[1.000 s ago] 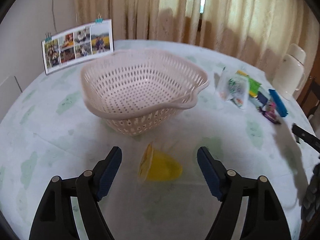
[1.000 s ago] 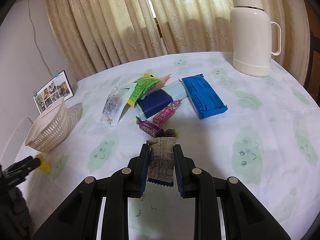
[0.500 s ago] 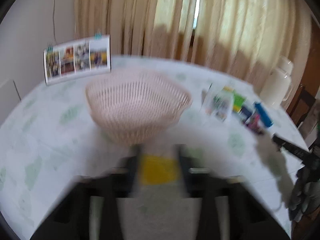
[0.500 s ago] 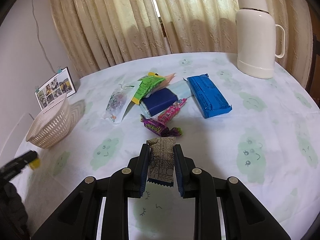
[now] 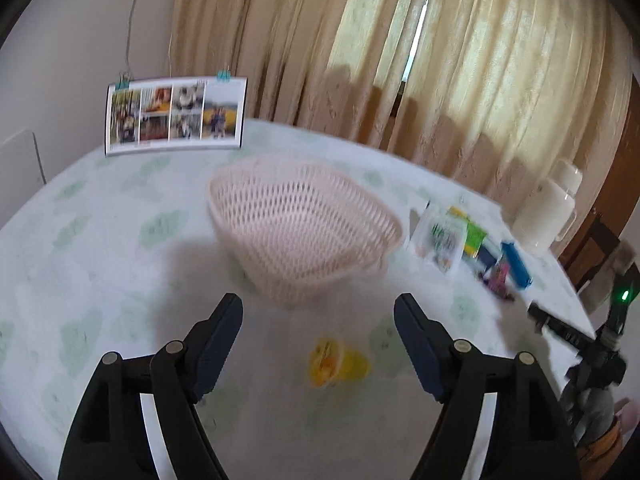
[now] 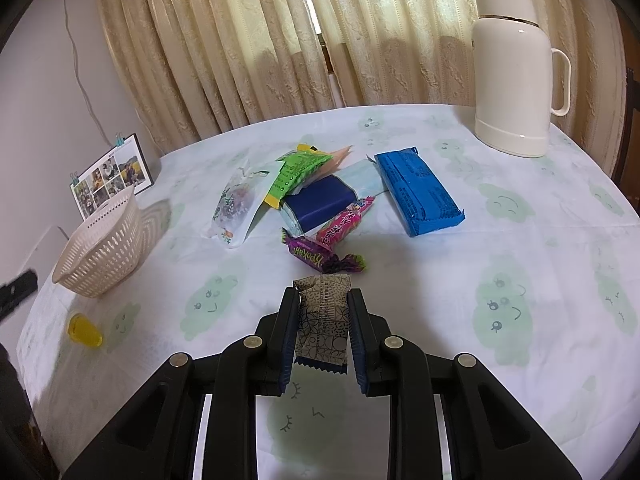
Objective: Organize snacks
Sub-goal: 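Lower the jelly cup into the basket and open the left gripper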
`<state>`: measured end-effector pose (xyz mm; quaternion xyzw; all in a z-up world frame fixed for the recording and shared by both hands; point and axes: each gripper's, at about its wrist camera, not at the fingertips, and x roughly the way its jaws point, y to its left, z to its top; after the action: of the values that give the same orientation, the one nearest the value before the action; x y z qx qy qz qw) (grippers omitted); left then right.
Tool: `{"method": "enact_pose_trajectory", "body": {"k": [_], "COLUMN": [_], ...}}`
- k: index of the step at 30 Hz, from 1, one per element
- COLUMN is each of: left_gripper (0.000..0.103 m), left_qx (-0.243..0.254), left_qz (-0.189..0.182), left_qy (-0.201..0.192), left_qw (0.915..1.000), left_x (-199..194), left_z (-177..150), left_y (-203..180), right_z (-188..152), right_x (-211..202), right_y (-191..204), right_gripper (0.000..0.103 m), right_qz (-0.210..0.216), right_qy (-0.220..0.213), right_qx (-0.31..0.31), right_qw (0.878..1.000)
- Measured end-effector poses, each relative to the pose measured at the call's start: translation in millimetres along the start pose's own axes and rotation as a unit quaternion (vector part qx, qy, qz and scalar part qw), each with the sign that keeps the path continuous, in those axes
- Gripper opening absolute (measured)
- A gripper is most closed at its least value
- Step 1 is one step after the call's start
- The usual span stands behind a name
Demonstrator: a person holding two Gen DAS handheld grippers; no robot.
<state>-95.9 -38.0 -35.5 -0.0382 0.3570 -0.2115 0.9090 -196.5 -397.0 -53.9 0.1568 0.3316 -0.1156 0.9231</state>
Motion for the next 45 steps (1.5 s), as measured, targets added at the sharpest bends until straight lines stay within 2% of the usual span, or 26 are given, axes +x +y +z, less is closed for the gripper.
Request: {"method": "enact_pose_trajectory", "body": {"k": [6, 9, 11, 13, 14, 17, 20, 25, 27, 30, 35, 36, 37, 38, 42, 45], "left_gripper": [0.075, 0.074, 0.066, 0.046, 0.045, 0.045, 0.045, 0.045, 0.045, 0.044, 0.046, 0.055, 0.069, 0.074, 0.076, 0.077], "left_qx": [0.058, 0.077, 0.085, 0.098, 0.105, 0.114, 0.127, 0.107, 0.093, 0.071, 0.044, 0.039, 0.036, 0.029, -0.012, -0.034], "left_qz": [0.011, 0.037, 0.051, 0.060, 0.063, 0.055, 0.050, 0.037, 0.039, 0.062, 0.071, 0.072, 0.070, 0.065, 0.058, 0.070], "left_qy": [0.060, 0.089, 0.104, 0.115, 0.114, 0.101, 0.046, -0.048, -0.065, -0.078, -0.069, -0.069, -0.069, -0.070, -0.080, -0.086], "left_qw": [0.9965, 0.9923, 0.9897, 0.9867, 0.9859, 0.9868, 0.9895, 0.9924, 0.9928, 0.9925, 0.9941, 0.9942, 0.9945, 0.9950, 0.9950, 0.9932], "left_x": [33, 50, 57, 65, 65, 58, 31, -19, -23, -10, 17, 22, 24, 27, 28, 28], "left_z": [-27, -36, -37, -39, -39, -41, -35, 5, 24, 52, 74, 77, 78, 79, 79, 76], "left_y": [-24, -32, -35, -39, -42, -45, -49, -48, -42, -32, -19, -16, -15, -13, 1, 11], "right_z": [-1, -1, -1, -2, -2, -2, -2, -2, -2, -3, -2, -3, -3, -3, -4, -4], "right_x": [0, 0, 0, 1, 1, 0, 0, 1, 1, 1, 2, 2, 3, 3, 4, 2], "right_y": [0, 0, 0, 2, 2, 4, 4, 4, 4, 4, 3, 2, 2, 2, 2, 2], "right_gripper": [0.025, 0.025, 0.025, 0.025, 0.025, 0.025, 0.025, 0.025, 0.025, 0.025, 0.025, 0.025, 0.025, 0.025, 0.026, 0.026], "right_qz": [0.000, 0.000, 0.001, 0.002, 0.002, 0.002, 0.003, 0.002, 0.002, 0.002, 0.002, 0.002, 0.002, 0.002, 0.004, 0.014], "right_qy": [0.000, 0.000, 0.000, 0.000, 0.000, -0.001, 0.000, 0.000, 0.000, 0.000, 0.002, 0.002, 0.003, 0.003, 0.002, -0.003], "right_qx": [0.001, 0.000, -0.002, -0.004, -0.004, -0.005, -0.003, -0.004, -0.003, -0.002, -0.002, -0.001, -0.001, -0.001, -0.003, -0.001], "right_qw": [1.000, 1.000, 1.000, 1.000, 1.000, 1.000, 1.000, 1.000, 1.000, 1.000, 1.000, 1.000, 1.000, 1.000, 1.000, 1.000]}}
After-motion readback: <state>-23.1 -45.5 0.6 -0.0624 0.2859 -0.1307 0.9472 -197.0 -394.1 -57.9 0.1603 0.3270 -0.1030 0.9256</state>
